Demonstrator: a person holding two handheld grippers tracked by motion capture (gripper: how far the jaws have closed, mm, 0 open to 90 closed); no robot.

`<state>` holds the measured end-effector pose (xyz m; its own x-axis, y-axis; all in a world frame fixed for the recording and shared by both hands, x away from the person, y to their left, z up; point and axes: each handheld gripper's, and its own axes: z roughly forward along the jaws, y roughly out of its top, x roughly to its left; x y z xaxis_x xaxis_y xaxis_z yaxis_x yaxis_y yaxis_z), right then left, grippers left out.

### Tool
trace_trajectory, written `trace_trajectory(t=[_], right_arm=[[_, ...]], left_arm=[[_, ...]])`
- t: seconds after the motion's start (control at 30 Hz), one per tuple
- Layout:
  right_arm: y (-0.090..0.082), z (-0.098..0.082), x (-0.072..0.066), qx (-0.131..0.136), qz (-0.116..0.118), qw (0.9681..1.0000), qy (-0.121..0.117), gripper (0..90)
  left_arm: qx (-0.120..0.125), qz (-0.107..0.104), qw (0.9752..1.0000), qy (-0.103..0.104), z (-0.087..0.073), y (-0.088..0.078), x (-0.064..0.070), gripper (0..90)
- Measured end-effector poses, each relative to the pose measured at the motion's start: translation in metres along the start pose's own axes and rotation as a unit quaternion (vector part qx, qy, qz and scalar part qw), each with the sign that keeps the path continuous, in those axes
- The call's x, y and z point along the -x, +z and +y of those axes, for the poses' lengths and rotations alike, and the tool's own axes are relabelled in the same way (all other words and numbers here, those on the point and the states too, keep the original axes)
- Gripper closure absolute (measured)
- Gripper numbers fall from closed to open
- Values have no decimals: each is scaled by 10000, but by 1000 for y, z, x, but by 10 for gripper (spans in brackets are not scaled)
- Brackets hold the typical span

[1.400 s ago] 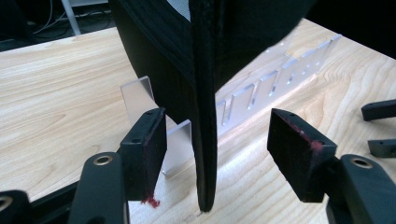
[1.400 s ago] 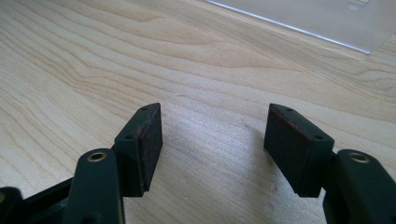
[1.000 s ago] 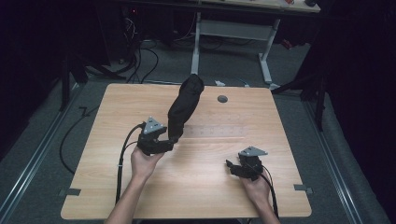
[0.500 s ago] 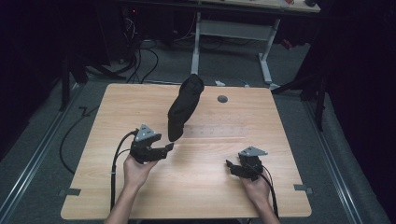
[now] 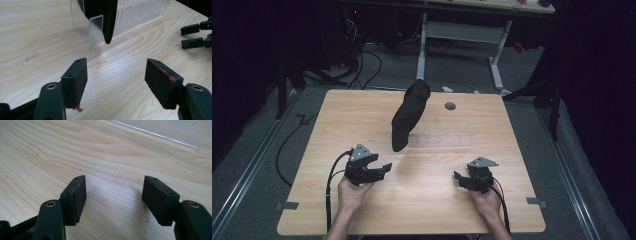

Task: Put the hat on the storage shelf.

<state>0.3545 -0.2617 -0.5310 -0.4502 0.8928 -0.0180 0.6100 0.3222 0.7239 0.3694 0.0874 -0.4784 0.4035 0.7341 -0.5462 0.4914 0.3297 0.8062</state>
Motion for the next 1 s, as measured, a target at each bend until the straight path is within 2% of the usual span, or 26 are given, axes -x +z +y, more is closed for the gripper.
trace_trajectory(t=[0.23,0.43,0.6,0.8,1.0], right_arm=[[0,0,0,2,-2,10000,-6,363],[0,0,0,1,0,10000,-6,363],[0,0,0,2,0,10000,-6,363],[0,0,0,2,1,10000,-2,363],[0,0,0,1,2,10000,-1,363]], left_arm=[[-43,101,9999,-19,-8,-4,-7,344],[-74,134,9994,-303,-13,-8,-14,337],[-173,228,9989,-383,-22,-10,-19,330],[-187,453,9985,-256,-29,-11,-28,326],[-69,689,9975,-161,-35,-13,-37,322]])
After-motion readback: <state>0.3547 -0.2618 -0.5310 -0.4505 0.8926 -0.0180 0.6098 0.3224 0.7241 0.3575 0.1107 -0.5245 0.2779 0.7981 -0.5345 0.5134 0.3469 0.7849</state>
